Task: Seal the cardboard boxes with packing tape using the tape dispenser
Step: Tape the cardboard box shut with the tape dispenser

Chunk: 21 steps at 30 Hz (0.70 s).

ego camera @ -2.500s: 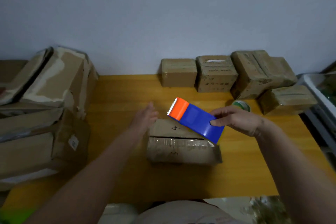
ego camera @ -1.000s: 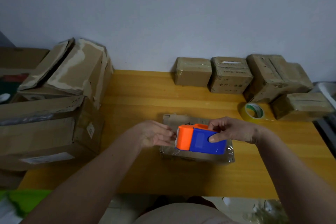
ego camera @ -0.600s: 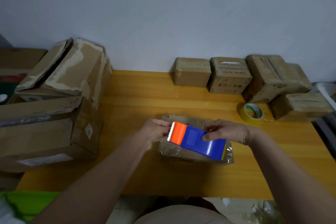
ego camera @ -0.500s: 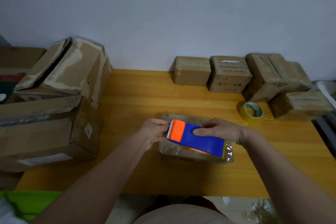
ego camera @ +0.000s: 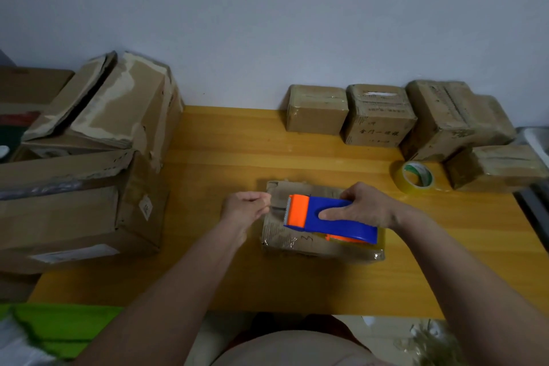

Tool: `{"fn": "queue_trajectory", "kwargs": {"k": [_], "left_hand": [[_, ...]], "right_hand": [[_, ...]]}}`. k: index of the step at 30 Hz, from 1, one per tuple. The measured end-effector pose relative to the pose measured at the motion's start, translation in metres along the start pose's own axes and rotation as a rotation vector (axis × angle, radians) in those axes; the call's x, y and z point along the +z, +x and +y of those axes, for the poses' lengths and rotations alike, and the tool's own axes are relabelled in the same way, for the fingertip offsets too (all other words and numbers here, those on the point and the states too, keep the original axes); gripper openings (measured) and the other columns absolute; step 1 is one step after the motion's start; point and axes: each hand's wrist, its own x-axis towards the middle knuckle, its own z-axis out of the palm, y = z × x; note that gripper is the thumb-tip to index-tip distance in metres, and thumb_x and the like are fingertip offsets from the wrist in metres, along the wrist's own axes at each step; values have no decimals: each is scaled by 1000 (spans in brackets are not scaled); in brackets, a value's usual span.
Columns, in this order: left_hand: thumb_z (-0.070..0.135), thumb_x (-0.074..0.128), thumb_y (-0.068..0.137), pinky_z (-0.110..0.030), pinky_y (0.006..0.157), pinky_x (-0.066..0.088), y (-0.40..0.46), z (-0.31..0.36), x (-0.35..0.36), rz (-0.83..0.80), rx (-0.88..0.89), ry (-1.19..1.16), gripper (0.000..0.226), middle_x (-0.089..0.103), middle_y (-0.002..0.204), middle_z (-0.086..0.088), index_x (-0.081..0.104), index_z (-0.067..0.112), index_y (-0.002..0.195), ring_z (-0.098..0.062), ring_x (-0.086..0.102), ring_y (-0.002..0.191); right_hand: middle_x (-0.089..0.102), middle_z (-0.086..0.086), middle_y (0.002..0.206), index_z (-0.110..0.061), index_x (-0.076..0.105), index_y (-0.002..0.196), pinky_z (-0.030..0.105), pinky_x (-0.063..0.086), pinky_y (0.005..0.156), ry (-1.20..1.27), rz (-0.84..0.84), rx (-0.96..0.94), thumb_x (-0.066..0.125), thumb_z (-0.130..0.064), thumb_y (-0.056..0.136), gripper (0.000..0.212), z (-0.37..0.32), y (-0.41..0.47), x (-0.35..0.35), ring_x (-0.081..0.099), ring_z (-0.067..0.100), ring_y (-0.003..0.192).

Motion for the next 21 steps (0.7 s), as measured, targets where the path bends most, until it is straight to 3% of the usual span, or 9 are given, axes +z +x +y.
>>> {"fn": "queue_trajectory", "kwargs": {"k": [4, 6, 10, 13, 17, 21], "left_hand": [[4, 66, 88, -29, 89, 55, 13, -8, 2, 131, 51, 62, 17, 71, 98, 0, 71, 21, 87, -12, 67, 91], [2, 64, 89, -33, 91, 54, 16, -15, 6, 170, 63, 74, 23, 72, 98, -2, 70, 23, 81, -14, 67, 91], [-1, 57, 92, -22, 78, 50, 21, -27, 14, 233, 63, 96, 23, 73, 100, -5, 74, 15, 92, -10, 65, 84], [3, 57, 94, -15, 72, 44, 22, -28, 17, 260, 83, 104, 20, 69, 97, 4, 73, 14, 101, -2, 60, 80], [6, 60, 93, -24, 82, 51, 23, -25, 17, 261, 111, 62, 18, 66, 85, 10, 73, 16, 101, -2, 59, 78], [3, 57, 95, -19, 72, 53, 26, -24, 23, 261, 103, 13, 19, 66, 85, 7, 71, 13, 102, -7, 62, 78]], "right_hand": [[72, 3, 86, -14, 64, 96, 24, 51, 62, -39, -16, 29, 72, -52, 77, 43, -11, 13, 0, 68, 15, 78], [70, 4, 89, -13, 63, 97, 25, 50, 63, -103, -6, 62, 72, -54, 75, 47, -16, 23, 0, 66, 17, 81], [65, 5, 93, -11, 59, 105, 28, 49, 67, -259, 28, 146, 72, -60, 72, 61, -29, 41, 7, 61, 19, 85], [63, 5, 93, -13, 56, 103, 29, 49, 70, -335, 17, 177, 70, -61, 73, 59, -43, 42, 3, 60, 20, 85], [65, 6, 95, -10, 57, 107, 34, 53, 75, -323, 32, 179, 71, -64, 69, 67, -57, 37, -12, 62, 21, 87], [62, 9, 107, -7, 55, 116, 38, 53, 84, -434, 42, 199, 70, -61, 73, 70, -63, 41, -8, 60, 25, 96]]}}
